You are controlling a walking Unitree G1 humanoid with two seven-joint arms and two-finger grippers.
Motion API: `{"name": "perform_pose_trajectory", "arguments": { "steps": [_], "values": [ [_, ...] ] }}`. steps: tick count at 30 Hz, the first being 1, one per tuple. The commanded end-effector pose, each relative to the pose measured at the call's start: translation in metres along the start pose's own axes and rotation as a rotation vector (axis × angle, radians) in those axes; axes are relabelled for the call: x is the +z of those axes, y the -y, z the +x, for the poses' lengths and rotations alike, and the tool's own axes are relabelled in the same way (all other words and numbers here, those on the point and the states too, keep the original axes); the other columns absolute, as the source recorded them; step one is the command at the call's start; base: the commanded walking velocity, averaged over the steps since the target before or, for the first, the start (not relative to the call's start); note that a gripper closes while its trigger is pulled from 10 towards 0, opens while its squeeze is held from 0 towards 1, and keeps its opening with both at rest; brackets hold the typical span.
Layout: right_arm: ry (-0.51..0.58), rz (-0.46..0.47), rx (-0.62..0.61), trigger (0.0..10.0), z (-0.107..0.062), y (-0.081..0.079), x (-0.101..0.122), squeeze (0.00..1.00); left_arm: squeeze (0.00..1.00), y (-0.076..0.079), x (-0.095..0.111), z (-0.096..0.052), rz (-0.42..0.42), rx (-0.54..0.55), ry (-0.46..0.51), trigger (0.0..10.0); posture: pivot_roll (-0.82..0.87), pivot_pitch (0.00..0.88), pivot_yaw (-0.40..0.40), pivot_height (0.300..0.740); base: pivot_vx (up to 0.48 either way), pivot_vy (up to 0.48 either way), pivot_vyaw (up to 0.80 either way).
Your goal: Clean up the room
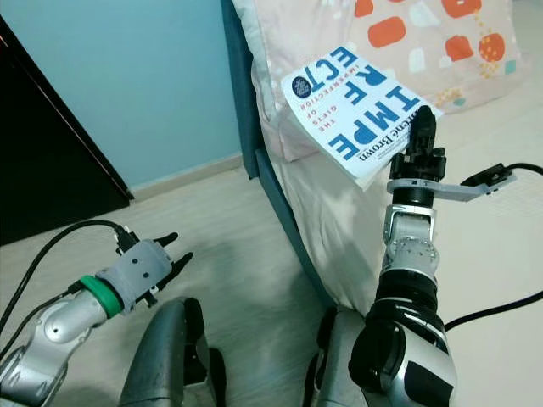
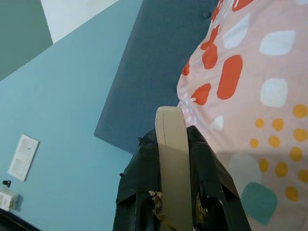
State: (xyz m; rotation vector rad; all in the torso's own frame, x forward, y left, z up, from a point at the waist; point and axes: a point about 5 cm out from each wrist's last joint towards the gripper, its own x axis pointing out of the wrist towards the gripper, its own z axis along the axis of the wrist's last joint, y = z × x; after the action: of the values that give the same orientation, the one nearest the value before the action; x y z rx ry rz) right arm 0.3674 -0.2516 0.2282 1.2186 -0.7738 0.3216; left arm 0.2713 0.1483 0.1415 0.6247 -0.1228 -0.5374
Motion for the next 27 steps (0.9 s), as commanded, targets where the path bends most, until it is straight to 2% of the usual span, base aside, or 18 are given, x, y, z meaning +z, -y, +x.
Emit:
{"name": "perform_pose_trajectory", "arguments": {
  "steps": [1, 3, 4, 7, 8, 10, 11, 13, 14, 15, 16, 18, 19, 20, 21, 24, 26, 27],
  "values": [
    [0.016, -0.002, 0.034, 10.0, 0.005, -0.004, 0.004, 0.00, 0.00, 0.003, -0.005, -0.005, -0.004, -0.012, -0.030, 10.0, 0.24, 0.278, 0.106, 0.550, 0.000, 0.000, 0.00],
    [0.010, -0.015, 0.016, 10.0, 0.004, -0.001, 0.004, 0.00, 0.00, 0.003, -0.005, -0.005, -0.006, -0.013, -0.032, 10.0, 0.24, 0.278, 0.106, 0.550, 0.000, 0.000, 0.00],
    [-0.015, -0.097, -0.073, 10.0, -0.007, 0.014, 0.007, 0.00, 0.00, 0.003, -0.005, -0.007, -0.004, -0.018, -0.035, 10.0, 0.26, 0.302, 0.116, 0.550, 0.000, 0.000, 0.00],
    [-0.015, -0.097, -0.073, 10.0, -0.007, 0.014, 0.007, 0.00, 0.00, 0.003, -0.005, -0.007, -0.004, -0.018, -0.035, 10.0, 0.26, 0.302, 0.116, 0.550, 0.000, 0.000, 0.00],
    [-0.008, -0.269, -0.188, 10.0, -0.021, 0.029, 0.024, 0.00, 0.00, 0.001, -0.006, -0.010, 0.000, -0.017, -0.046, 10.0, 0.27, 0.311, 0.123, 0.550, 0.000, 0.000, 0.00],
    [-0.008, -0.269, -0.188, 10.0, -0.021, 0.029, 0.024, 0.00, 0.00, 0.001, -0.006, -0.010, 0.000, -0.017, -0.046, 10.0, 0.27, 0.311, 0.123, 0.550, 0.000, 0.000, 0.00],
    [0.020, -0.420, -0.281, 10.0, -0.037, 0.038, 0.044, 0.00, 0.00, 0.001, -0.006, -0.012, 0.003, -0.018, -0.051, 10.0, 0.27, 0.311, 0.123, 0.550, 0.000, 0.000, 0.00],
    [0.020, -0.420, -0.281, 10.0, -0.037, 0.038, 0.044, 0.00, 0.00, 0.001, -0.006, -0.012, 0.003, -0.018, -0.051, 10.0, 0.27, 0.311, 0.123, 0.550, 0.000, 0.000, 0.00],
    [0.051, -0.523, -0.352, 10.0, -0.052, 0.044, 0.061, 0.00, 0.00, 0.001, -0.006, -0.013, 0.004, -0.022, -0.052, 10.0, 0.25, 0.309, 0.123, 0.550, 0.000, 0.000, 0.00],
    [0.051, -0.523, -0.352, 10.0, -0.052, 0.044, 0.061, 0.00, 0.00, 0.001, -0.006, -0.013, 0.004, -0.022, -0.052, 10.0, 0.25, 0.309, 0.123, 0.550, 0.000, 0.000, 0.00],
    [0.086, -0.609, -0.436, 10.0, -0.070, 0.050, 0.075, 0.00, 0.00, 0.001, -0.006, -0.011, 0.003, -0.024, -0.051, 10.0, 0.23, 0.303, 0.127, 0.550, 0.000, 0.000, 0.00],
    [0.086, -0.609, -0.436, 10.0, -0.070, 0.050, 0.075, 0.00, 0.00, 0.001, -0.006, -0.011, 0.003, -0.024, -0.051, 10.0, 0.23, 0.303, 0.127, 0.550, 0.000, 0.000, 0.00],
    [0.109, -0.646, -0.493, 10.0, -0.086, 0.054, 0.083, 0.00, 0.00, 0.001, -0.005, -0.009, 0.004, -0.027, -0.048, 10.0, 0.23, 0.303, 0.127, 0.550, 0.000, 0.000, 0.00],
    [0.109, -0.646, -0.493, 10.0, -0.086, 0.054, 0.083, 0.00, 0.00, 0.001, -0.005, -0.009, 0.004, -0.027, -0.048, 10.0, 0.23, 0.303, 0.127, 0.550, 0.000, 0.000, 0.00],
    [0.110, -0.695, -0.542, 10.0, -0.097, 0.057, 0.088, 0.00, 0.00, 0.001, -0.005, -0.007, 0.004, -0.028, -0.046, 10.0, 0.23, 0.299, 0.133, 0.550, 0.000, 0.000, 0.00],
    [0.086, -0.704, -0.579, 10.0, -0.103, 0.062, 0.089, 0.00, 0.00, 0.000, -0.005, -0.006, 0.007, -0.029, -0.044, 10.0, 0.23, 0.295, 0.136, 0.550, 0.000, 0.000, 0.00],
    [0.027, -0.665, -0.585, 10.0, -0.101, 0.068, 0.084, 0.00, 0.00, -0.002, -0.004, -0.004, 0.009, -0.028, -0.041, 10.0, 0.23, 0.291, 0.136, 0.550, 0.000, 0.000, 0.00],
    [-0.014, -0.608, -0.560, 10.0, -0.095, 0.069, 0.078, 0.00, 0.00, -0.002, -0.004, -0.004, 0.010, -0.026, -0.041, 10.0, 0.23, 0.288, 0.135, 0.550, 0.000, 0.000, 0.00]
  ]
}}
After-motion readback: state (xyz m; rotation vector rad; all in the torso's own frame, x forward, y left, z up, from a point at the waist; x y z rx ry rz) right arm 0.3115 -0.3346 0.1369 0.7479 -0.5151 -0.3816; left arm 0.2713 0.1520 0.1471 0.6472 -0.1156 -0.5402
